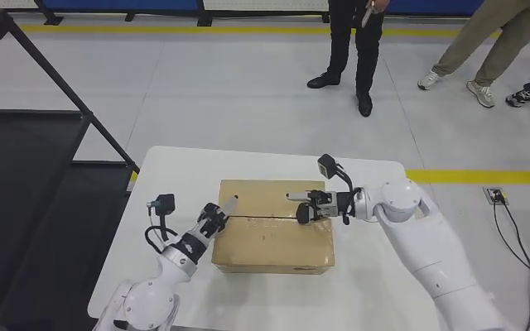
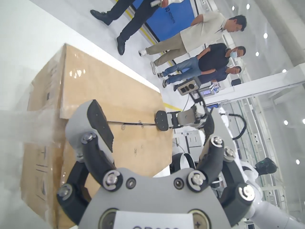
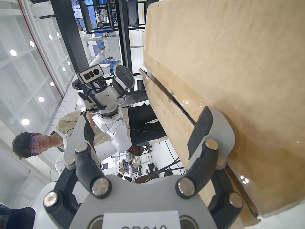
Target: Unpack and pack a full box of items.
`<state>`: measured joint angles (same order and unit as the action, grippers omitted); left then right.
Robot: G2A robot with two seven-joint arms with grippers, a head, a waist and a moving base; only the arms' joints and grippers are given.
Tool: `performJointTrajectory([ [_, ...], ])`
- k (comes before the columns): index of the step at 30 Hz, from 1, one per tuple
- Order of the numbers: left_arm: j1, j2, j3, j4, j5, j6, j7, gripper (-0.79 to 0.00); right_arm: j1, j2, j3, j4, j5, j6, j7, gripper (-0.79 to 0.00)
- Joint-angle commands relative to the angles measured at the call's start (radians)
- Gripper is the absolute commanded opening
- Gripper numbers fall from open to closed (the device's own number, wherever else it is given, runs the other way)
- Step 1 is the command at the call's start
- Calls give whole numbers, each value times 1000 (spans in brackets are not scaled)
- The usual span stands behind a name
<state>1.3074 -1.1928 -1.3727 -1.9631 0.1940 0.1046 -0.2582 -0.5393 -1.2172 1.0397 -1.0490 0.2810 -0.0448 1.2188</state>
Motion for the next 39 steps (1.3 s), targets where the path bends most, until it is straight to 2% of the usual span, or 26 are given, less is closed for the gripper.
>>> performJointTrajectory([
  [1, 13, 0, -44, -17, -44, 11, 25, 0, -14, 2, 6, -9, 1, -38, -19, 0],
  [4, 41, 2, -142, -35, -103, 21, 77, 0, -36, 5, 12, -23, -17, -88, -57, 0],
  [7, 74, 5, -234, -55, -122, 12, 116, 0, -38, 5, 12, -24, -20, -91, -60, 0],
  [17, 74, 5, -234, -55, -122, 12, 116, 0, -38, 5, 12, -24, -20, -91, -60, 0],
  [24, 83, -2, -215, 34, -189, 18, 125, 0, -49, 7, 3, -60, -45, -46, -71, 0],
  [31, 92, -12, -179, 139, -257, 35, 131, 0, -57, 11, 0, -65, -60, -51, -61, 0],
  [39, 47, -20, -102, 279, -281, 30, 58, 0, -69, 19, 11, -80, -65, -59, -52, 0],
])
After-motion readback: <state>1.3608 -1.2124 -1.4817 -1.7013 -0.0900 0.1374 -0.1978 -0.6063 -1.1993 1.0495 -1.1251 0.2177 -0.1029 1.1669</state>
